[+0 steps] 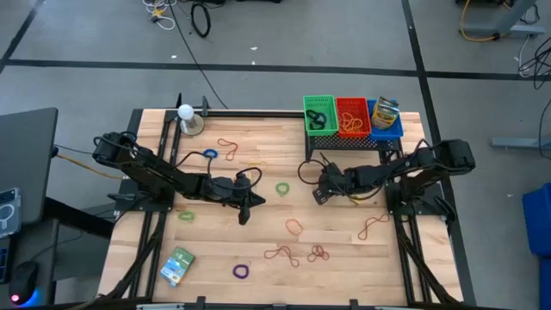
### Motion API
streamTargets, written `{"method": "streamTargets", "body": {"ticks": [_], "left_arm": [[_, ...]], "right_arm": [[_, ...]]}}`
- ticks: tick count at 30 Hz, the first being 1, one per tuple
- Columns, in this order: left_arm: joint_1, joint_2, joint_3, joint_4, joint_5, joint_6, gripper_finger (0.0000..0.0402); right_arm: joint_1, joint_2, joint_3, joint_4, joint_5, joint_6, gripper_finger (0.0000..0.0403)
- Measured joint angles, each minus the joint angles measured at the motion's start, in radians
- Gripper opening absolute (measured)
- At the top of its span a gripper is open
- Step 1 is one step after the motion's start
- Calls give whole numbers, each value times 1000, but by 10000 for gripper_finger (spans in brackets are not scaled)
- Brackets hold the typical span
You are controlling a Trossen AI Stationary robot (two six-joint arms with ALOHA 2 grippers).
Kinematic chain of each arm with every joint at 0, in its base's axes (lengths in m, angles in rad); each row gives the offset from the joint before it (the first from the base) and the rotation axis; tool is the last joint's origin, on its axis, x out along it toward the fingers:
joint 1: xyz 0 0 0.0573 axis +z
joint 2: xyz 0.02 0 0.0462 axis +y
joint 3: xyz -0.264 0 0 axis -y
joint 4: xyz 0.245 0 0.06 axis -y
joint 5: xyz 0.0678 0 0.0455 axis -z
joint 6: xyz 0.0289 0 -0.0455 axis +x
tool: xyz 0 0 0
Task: Pick & Place Office Desk Supplies
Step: Put the orange rubber band into the red bin
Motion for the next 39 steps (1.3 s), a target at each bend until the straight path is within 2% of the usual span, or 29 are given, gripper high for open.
{"method": "streamTargets", "body": {"ticks": [4,7,13,19,21,24,27,32,36,39], "left_arm": [[0,0,0,-5,0,-11,9],[0,0,0,-6,0,-11,9],[0,0,0,-6,0,-12,9],[0,0,0,-7,-20,-45,9],[0,0,0,-8,-33,-51,9],[0,0,0,-11,-59,-56,9],[0,0,0,-12,-79,-60,9],[1,0,0,-16,-98,-69,9],[3,0,0,-27,-139,-99,9],[2,0,0,-27,-139,-117,9]], "right_arm": [[18,-31,35,-66,-42,-19,11],[36,-84,113,-164,-80,-48,9],[81,-199,349,-455,-65,-85,4],[58,-271,675,-868,64,-78,3],[17,-271,771,-1002,134,-98,3],[-109,-269,849,-1117,246,-164,3],[-279,-265,849,-1107,276,-281,2],[-531,-249,758,-963,272,-514,2],[-630,-233,679,-814,192,-630,4],[-656,-224,637,-757,170,-644,18]]}}
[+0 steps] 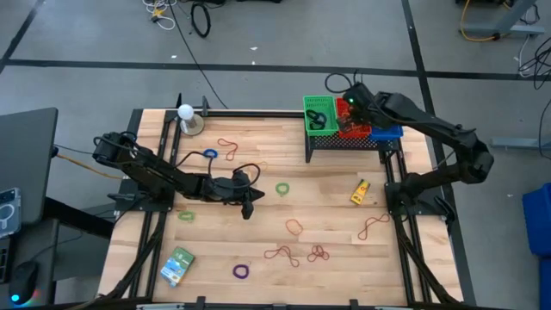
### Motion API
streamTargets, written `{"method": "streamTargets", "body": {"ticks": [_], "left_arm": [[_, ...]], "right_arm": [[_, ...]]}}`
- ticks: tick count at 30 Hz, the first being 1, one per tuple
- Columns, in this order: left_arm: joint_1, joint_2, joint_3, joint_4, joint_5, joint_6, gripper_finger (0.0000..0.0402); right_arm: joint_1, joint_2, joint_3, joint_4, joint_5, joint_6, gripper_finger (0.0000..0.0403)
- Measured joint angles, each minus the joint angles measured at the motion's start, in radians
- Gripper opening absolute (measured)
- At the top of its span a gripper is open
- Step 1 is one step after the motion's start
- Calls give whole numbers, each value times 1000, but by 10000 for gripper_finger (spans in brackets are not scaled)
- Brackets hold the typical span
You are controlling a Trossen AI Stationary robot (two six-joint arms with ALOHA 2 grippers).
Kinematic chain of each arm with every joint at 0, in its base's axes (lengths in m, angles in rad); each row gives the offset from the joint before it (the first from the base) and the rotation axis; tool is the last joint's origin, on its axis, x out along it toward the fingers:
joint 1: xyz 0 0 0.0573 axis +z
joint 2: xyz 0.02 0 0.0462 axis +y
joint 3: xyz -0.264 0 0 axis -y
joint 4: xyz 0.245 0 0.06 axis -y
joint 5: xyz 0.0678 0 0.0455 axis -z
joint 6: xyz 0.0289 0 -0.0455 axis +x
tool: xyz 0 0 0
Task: Pick & Place Office Desk Supplies
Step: Put the orange rubber band into the red bin, then put the purple spring keychain into the green bin
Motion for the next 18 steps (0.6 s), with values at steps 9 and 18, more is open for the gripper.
{"method": "streamTargets", "body": {"ticks": [9,18], "left_arm": [[0,0,0,-7,-3,-65,9],[-1,0,0,-7,-2,-76,9]], "right_arm": [[-14,1,3,3,-7,0,135],[25,-14,161,-88,-86,-40,157]]}}
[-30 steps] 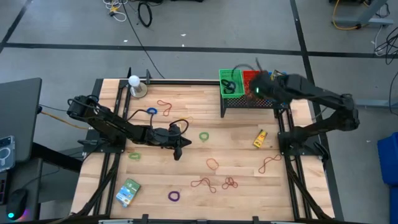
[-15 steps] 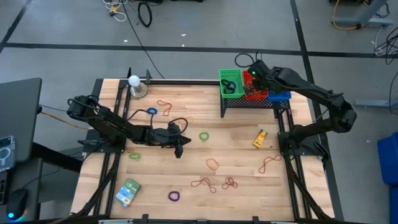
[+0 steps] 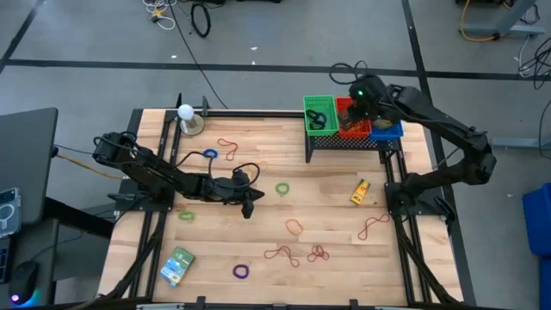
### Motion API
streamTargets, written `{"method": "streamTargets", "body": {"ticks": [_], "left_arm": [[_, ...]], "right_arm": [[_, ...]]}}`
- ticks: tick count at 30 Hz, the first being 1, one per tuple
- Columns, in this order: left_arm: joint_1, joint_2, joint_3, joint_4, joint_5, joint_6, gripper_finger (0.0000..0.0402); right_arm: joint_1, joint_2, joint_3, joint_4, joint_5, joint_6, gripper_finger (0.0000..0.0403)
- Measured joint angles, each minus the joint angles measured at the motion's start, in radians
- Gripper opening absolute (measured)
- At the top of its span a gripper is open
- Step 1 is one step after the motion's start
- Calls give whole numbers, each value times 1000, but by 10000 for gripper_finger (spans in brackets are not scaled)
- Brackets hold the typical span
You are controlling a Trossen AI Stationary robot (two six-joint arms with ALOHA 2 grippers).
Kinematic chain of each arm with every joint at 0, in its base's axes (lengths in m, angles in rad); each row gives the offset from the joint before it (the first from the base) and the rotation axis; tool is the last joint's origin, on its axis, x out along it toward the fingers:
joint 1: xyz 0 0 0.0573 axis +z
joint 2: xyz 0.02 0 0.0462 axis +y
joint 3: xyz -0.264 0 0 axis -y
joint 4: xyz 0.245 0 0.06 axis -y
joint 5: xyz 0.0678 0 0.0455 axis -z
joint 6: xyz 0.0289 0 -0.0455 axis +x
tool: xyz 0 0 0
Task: Pick & Place Office Desk Supplies
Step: Put the purple spring keychain into the green bin
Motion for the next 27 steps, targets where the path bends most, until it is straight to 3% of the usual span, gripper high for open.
{"method": "streamTargets", "body": {"ticks": [5,9,19,24,27], "left_arm": [[0,0,0,17,50,76,9],[1,0,0,33,70,43,10],[2,0,1,46,127,24,17],[2,0,1,45,173,28,18],[-2,0,1,45,178,23,9]], "right_arm": [[115,-78,-21,66,-97,-12,71],[255,-136,-102,159,-116,42,9],[609,-195,-379,523,-53,200,5],[724,-195,-519,775,-14,224,11],[765,-195,-573,832,26,226,11]]}}
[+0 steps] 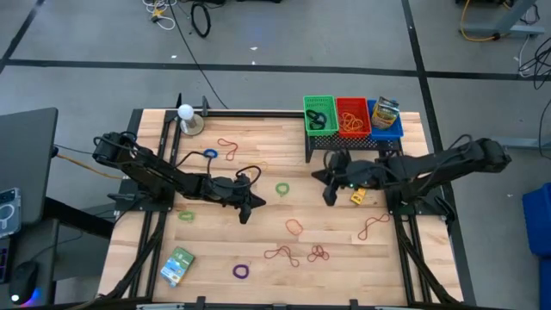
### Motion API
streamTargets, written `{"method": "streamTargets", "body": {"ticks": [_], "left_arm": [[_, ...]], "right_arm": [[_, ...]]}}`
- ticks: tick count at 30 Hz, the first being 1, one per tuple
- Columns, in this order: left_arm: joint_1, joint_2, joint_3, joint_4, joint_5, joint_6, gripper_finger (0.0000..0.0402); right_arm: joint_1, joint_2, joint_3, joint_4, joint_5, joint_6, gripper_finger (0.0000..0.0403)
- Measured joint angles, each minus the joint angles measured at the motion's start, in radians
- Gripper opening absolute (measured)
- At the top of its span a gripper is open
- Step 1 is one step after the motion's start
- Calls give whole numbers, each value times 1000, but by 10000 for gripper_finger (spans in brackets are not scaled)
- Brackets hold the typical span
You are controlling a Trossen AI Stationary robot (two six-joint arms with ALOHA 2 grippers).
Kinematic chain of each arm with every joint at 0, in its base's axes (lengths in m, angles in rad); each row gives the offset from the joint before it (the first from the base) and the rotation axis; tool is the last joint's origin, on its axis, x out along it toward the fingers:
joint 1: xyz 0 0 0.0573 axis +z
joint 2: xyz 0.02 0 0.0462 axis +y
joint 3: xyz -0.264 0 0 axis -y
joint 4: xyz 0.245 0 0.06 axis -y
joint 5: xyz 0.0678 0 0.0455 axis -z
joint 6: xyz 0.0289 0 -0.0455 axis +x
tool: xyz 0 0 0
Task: Pick & Place Office Desk Supplies
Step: Put the purple spring keychain into the green bin
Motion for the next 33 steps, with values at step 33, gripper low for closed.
{"method": "streamTargets", "body": {"ticks": [33], "left_arm": [[-175,161,453,-903,-28,-134,78]], "right_arm": [[34,0,-87,-100,-84,-195,7]]}}
